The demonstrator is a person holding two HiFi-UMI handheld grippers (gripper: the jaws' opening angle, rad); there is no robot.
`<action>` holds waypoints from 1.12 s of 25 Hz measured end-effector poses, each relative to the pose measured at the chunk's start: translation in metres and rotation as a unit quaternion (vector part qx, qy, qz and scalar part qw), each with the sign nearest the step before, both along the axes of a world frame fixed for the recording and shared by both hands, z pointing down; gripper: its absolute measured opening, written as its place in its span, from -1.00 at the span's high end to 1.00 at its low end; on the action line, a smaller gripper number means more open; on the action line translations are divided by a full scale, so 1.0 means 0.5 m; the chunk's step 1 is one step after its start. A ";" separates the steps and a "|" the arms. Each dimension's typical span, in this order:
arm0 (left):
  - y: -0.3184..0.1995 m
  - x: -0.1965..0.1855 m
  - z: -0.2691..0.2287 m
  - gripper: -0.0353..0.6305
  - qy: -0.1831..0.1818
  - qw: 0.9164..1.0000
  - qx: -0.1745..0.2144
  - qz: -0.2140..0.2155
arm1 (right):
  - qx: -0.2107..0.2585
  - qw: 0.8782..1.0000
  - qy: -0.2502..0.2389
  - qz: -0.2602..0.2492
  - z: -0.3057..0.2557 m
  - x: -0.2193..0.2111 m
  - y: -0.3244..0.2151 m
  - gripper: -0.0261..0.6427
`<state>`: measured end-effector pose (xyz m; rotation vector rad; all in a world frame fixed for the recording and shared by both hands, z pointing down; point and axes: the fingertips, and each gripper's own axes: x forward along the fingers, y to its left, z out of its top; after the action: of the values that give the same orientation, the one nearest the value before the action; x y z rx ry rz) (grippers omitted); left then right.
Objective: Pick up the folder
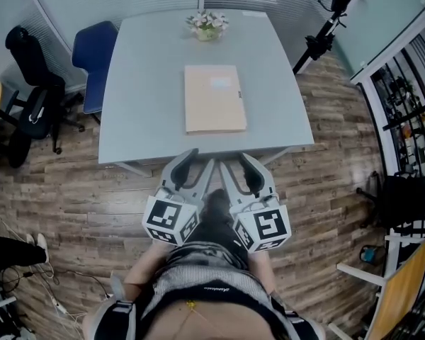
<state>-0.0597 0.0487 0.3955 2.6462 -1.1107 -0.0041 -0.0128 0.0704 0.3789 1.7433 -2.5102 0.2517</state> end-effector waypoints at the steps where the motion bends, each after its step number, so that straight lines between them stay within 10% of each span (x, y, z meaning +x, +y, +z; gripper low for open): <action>1: -0.006 -0.001 0.002 0.53 0.000 1.000 -0.001 -0.001 | -0.002 1.000 0.000 0.000 0.002 0.001 -0.006 0.45; 28: -0.402 0.124 -0.026 0.53 -0.005 0.999 0.000 -0.047 | 0.000 0.998 -0.014 -0.058 -0.018 0.118 -0.412 0.45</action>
<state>0.0026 -0.1523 0.3827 2.5950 -1.2371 -0.0087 0.0462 -0.1358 0.3700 1.5967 -2.6203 0.2694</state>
